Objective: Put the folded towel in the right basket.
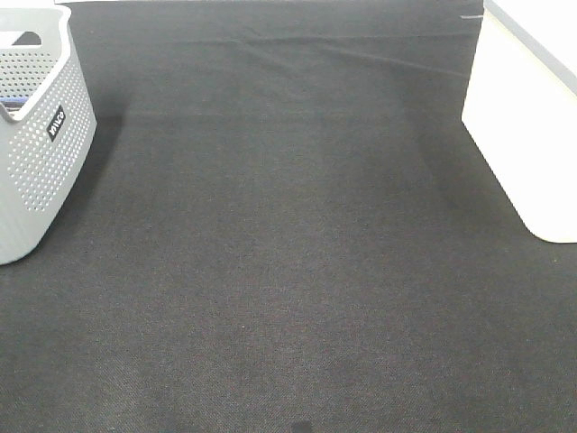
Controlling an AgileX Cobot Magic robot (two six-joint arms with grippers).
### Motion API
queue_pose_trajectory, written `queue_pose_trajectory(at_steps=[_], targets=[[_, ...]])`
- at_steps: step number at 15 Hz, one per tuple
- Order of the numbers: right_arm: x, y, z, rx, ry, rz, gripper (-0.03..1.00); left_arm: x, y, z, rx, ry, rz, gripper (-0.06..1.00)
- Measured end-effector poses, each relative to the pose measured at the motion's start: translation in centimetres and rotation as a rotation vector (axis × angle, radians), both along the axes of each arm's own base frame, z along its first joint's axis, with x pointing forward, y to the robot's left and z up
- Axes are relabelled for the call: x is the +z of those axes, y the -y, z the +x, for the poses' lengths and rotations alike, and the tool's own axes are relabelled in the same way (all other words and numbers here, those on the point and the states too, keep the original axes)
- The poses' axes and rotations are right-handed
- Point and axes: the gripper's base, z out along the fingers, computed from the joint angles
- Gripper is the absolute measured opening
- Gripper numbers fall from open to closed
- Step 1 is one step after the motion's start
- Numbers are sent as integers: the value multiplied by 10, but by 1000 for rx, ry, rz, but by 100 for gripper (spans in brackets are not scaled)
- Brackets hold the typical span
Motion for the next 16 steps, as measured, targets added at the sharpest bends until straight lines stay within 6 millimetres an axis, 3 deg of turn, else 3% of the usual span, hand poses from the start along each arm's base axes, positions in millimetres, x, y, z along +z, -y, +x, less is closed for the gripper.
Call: queue_pose_trajectory(at_steps=[16], targets=[[-1,0,0,0,-4,0,85,0,0,0,0,0,0,97]])
